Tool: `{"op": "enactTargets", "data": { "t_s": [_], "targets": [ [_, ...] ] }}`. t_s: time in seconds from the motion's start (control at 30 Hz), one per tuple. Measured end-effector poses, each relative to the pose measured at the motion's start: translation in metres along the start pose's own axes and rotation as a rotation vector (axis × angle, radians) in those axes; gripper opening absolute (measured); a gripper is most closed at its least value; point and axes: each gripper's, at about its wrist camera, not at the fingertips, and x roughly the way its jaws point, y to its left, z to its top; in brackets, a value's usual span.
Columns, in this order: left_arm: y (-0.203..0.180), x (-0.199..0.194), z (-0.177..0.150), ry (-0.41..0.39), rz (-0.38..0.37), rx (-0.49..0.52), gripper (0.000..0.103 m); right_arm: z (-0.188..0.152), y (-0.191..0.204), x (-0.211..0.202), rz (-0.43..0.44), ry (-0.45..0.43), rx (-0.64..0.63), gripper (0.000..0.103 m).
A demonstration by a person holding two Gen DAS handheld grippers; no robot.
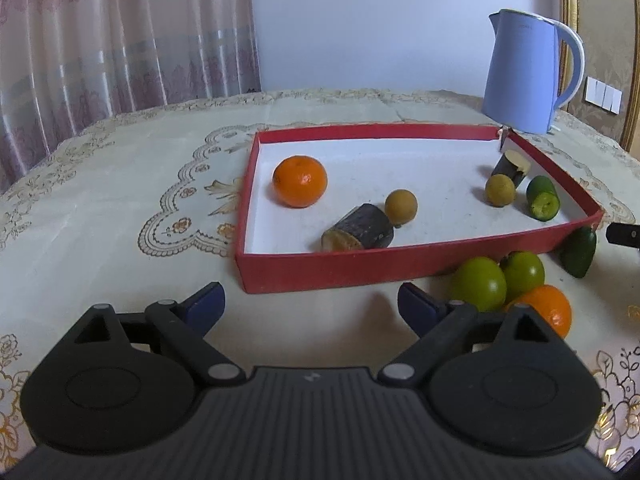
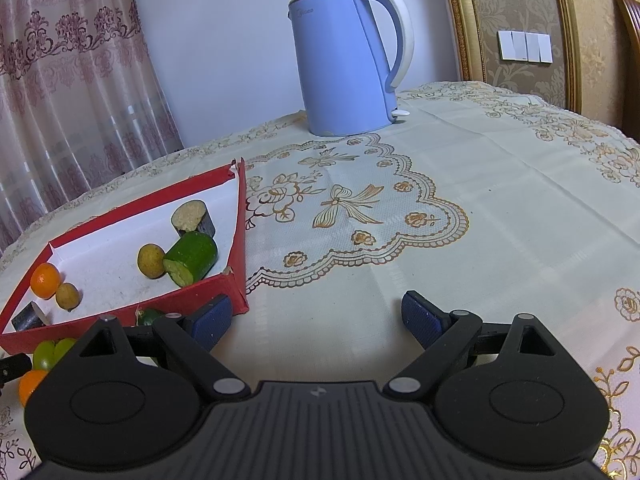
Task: Organize fruits
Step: 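Withdraw the left gripper from the tray, then move the right gripper to the dark green gourd piece and close it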
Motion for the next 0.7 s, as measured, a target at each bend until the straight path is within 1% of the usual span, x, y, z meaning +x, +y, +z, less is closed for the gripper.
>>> {"op": "enactTargets", "data": {
  "t_s": [0.17, 0.23, 0.37, 0.53, 0.6, 0.7],
  "targets": [
    [0.005, 0.007, 0.0, 0.037, 0.003, -0.033, 0.093, 0.0, 0.0, 0.0, 0.002, -0.002, 0.003, 0.092],
    [0.005, 0.008, 0.0, 0.042, 0.02, -0.03, 0.093, 0.0, -0.001, -0.001, 0.002, -0.007, 0.009, 0.092],
    [0.003, 0.01, 0.0, 0.046, 0.024, -0.019, 0.096, -0.001, -0.004, -0.005, 0.016, -0.015, 0.022, 0.093],
    [0.002, 0.011, 0.0, 0.05, 0.019, -0.011, 0.098, -0.009, 0.0, -0.019, 0.028, -0.026, -0.024, 0.093],
    [0.002, 0.011, 0.001, 0.049, 0.017, -0.011, 0.099, -0.012, 0.003, -0.026, 0.019, -0.039, -0.046, 0.093],
    [0.002, 0.011, 0.001, 0.051, 0.016, -0.009, 0.1, -0.014, 0.012, -0.031, 0.033, -0.026, -0.079, 0.093]
  ]
}}
